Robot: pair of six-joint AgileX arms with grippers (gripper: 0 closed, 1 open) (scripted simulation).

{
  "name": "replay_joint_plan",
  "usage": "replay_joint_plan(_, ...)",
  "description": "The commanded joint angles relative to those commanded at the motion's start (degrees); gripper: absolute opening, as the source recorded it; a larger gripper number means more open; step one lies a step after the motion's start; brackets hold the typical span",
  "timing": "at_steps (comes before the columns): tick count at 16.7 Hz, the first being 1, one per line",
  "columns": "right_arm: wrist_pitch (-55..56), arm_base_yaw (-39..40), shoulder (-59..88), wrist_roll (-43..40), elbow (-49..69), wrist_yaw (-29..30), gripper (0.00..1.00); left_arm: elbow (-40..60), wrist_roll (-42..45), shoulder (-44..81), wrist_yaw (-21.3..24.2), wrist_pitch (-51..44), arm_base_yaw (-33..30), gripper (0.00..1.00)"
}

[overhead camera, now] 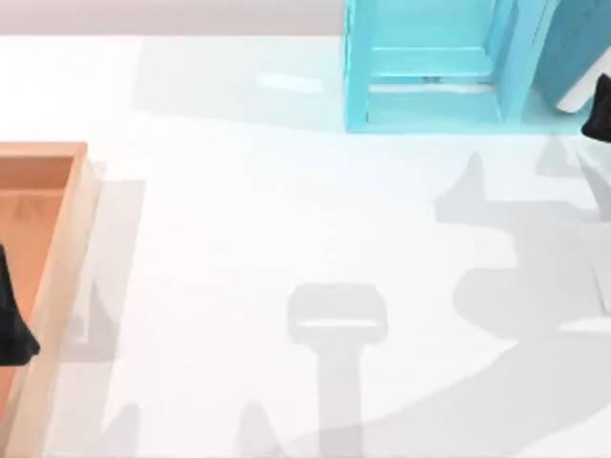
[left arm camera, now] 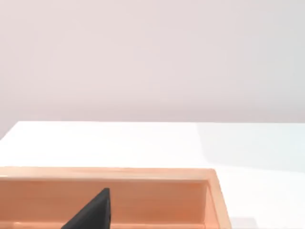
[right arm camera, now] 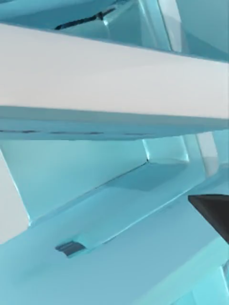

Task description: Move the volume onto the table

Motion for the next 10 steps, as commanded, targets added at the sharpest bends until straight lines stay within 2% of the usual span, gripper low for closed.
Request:
replay_joint_plan(4,-1.6,0.1,2.4,0.1,4.2,0.4,1.00,0.0,0.0,0.0,0.0,0.0,0.0,1.00)
replay_joint_plan(10,-9.0,1.1,11.6,0.2,20.9,1.5,1.00,0.0,0.0,0.0,0.0,0.0,0.0,1.00)
